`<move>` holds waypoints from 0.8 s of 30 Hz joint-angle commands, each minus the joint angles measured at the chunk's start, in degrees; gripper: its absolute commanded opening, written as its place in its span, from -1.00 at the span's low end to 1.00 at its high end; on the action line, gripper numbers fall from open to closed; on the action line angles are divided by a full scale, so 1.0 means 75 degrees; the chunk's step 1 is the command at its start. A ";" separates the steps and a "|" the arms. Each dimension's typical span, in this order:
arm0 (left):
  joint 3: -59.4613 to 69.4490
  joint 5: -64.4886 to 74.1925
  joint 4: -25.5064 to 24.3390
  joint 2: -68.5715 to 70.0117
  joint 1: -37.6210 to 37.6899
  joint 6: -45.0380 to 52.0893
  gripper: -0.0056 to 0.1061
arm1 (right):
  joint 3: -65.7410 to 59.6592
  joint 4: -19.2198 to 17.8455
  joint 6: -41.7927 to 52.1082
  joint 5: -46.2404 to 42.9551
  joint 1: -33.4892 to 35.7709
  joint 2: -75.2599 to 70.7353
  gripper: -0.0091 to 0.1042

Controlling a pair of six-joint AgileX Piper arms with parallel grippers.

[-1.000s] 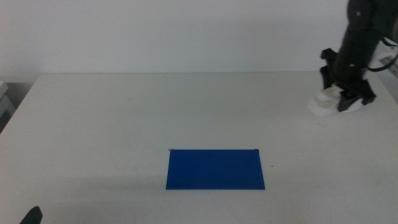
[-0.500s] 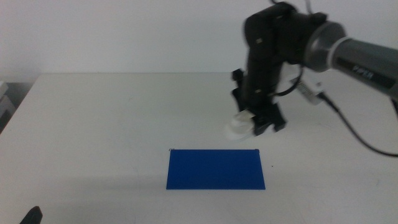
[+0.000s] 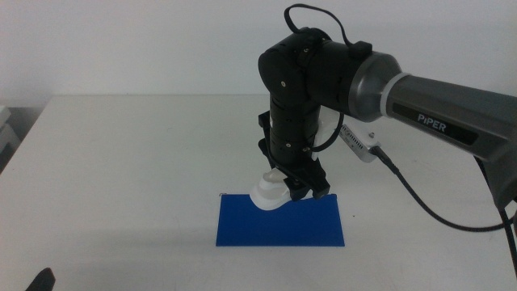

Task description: Use one arm to grab the shoe from the table and place it on the mat.

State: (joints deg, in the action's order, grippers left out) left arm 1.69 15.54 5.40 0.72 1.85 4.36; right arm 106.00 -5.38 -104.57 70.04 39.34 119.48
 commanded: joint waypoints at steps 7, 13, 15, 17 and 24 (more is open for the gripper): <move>0.0054 -0.0613 0.0059 0.0106 0.0037 -0.0035 0.78 | 0.0162 0.0042 0.2629 0.0489 -0.0004 -0.0450 -0.82; 0.0054 -0.0613 0.0059 0.0106 0.0037 -0.0035 0.78 | 0.0162 -0.0067 0.5081 0.0496 -0.0004 -0.0450 -0.82; 0.0054 -0.0613 0.0059 0.0106 0.0037 -0.0035 0.78 | 0.0162 -0.0150 0.6122 0.0496 -0.0004 -0.0450 -0.82; 0.0054 -0.0613 0.0059 0.0106 0.0037 -0.0035 0.78 | 0.0162 -0.0227 0.7392 0.0489 -0.0004 -0.0450 -0.82; 0.0054 -0.0613 0.0059 0.0106 0.0037 -0.0035 0.78 | 0.0162 -0.0416 1.1829 0.0488 -0.0004 -0.0450 -0.82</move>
State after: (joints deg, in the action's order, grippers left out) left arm 1.69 15.54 5.40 0.72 1.85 4.36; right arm 106.00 -6.60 -24.65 70.28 39.34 119.72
